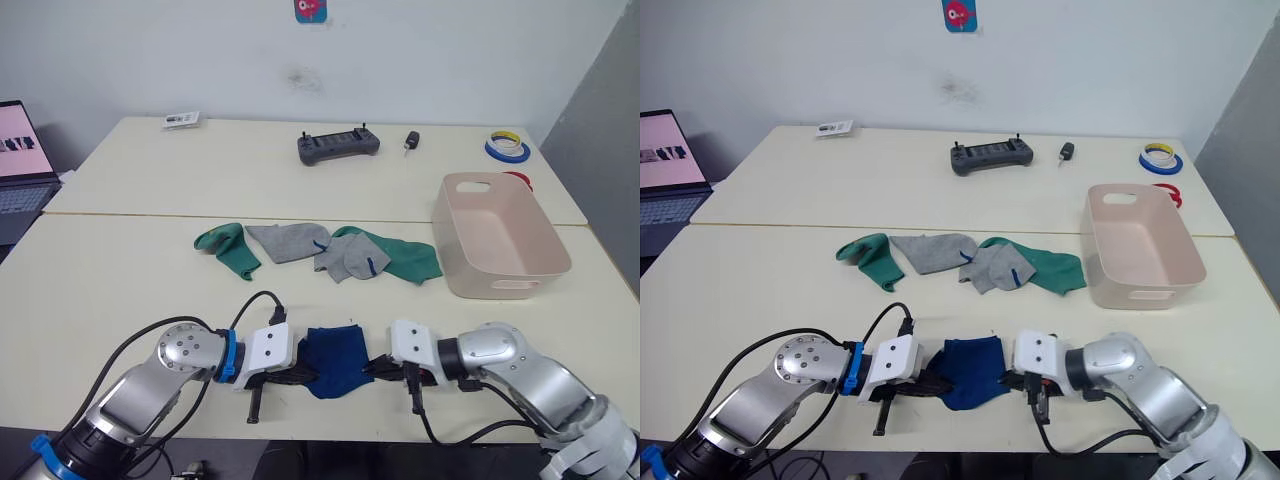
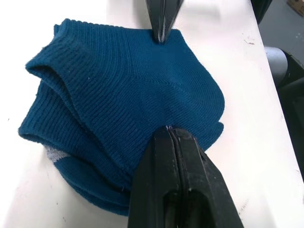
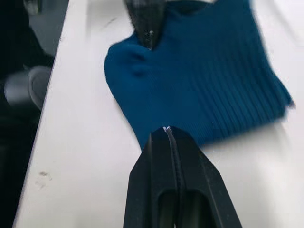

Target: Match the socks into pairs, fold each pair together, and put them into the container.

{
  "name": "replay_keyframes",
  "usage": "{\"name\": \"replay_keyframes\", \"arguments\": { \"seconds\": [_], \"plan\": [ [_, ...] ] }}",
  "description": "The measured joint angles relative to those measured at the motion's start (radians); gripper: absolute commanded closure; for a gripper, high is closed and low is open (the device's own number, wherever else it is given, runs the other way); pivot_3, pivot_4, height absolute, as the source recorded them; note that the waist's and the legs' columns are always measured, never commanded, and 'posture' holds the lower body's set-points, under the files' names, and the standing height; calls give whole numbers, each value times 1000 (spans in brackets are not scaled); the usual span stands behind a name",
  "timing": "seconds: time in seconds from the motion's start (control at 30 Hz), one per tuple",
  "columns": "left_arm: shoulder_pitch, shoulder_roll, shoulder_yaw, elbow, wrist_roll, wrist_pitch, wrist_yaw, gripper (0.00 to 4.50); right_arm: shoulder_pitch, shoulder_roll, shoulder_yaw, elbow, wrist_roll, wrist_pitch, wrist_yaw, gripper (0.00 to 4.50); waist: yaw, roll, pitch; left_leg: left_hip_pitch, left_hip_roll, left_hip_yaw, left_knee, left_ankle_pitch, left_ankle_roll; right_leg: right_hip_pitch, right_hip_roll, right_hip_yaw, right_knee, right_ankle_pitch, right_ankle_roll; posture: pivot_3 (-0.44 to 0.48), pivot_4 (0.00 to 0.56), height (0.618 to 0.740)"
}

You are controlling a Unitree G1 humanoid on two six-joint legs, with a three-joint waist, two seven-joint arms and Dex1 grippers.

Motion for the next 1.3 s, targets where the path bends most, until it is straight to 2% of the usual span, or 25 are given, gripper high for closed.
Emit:
{"name": "replay_keyframes", "arguments": {
  "seconds": [0.13, 0.23, 0.37, 0.47, 0.93, 1.03, 1.3],
  "plan": [
    [18, 0, 13, 1, 0, -12, 2, 4500, 8, -24, -133, -16, 102, 158, -19, 2534, -2, 0, 0, 1, 1, 0, 0, 0, 0, 0, 0, 0, 0, 0, 0, 0, 150, 740],
    [24, -1, 16, 4, 0, -20, 3, 4500, -48, 62, -204, -11, 200, 396, -100, 1527, -4, 1, -1, 1, 1, 0, -1, 0, 0, 0, 1, 1, 0, 0, 0, 0, 150, 740],
    [27, -12, 16, 5, 0, -25, 4, 4500, -91, 134, -218, -11, 289, 604, -167, 137, -1, 2, -1, 0, 0, 0, -1, 0, 0, 0, 0, 0, 0, 0, 0, 0, 150, 740],
    [28, -11, 17, 7, 0, -25, 4, 4500, -119, 200, -217, 0, 321, 707, -222, 137, -2, 2, -1, 0, 0, 1, -1, 0, 0, -1, 0, 1, 0, 0, 0, 0, 150, 740],
    [39, -12, 26, 11, 0, -37, 3, 4500, -189, 491, -265, 119, 383, 886, -381, 137, -4, 3, -3, 1, 0, 1, -2, 0, 0, -1, 1, 1, 0, 0, 0, 0, 150, 740],
    [40, -12, 26, 14, 0, -45, 3, 4500, -190, 514, -285, 133, 400, 908, -388, 729, -4, 4, -3, 0, 0, 1, -2, 0, 0, -1, 1, 1, 0, 0, 0, 0, 150, 740],
    [43, -12, 27, 16, 0, -51, 5, 4500, -190, 529, -315, 144, 416, 926, -407, 3560, -4, 4, -3, 0, 0, 1, -2, 0, 0, -2, 1, 1, 0, 0, 0, 0, 150, 740]
  ]
}}
